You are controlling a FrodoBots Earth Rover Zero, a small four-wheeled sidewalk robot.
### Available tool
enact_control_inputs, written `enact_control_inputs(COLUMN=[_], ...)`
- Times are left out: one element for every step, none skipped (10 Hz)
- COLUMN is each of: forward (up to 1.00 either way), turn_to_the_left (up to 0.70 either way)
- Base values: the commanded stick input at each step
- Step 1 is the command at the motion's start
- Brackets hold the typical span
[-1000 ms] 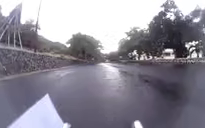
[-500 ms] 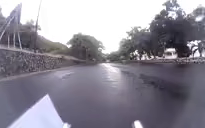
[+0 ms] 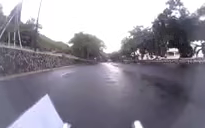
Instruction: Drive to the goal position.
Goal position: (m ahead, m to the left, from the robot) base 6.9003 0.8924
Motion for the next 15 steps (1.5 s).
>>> enact_control_inputs(forward=[0.50,0.50,0.50,0.50,0.50,0.50,0.50,0.50,0.50,0.50,0.50,0.50,0.50,0.50,0.50], turn_to_the_left=[-0.07,0.00,-0.03,-0.43,-0.50,-0.50,-0.47,0.00,0.00,0.00,0.00,-0.44,-0.09,0.00,-0.02])
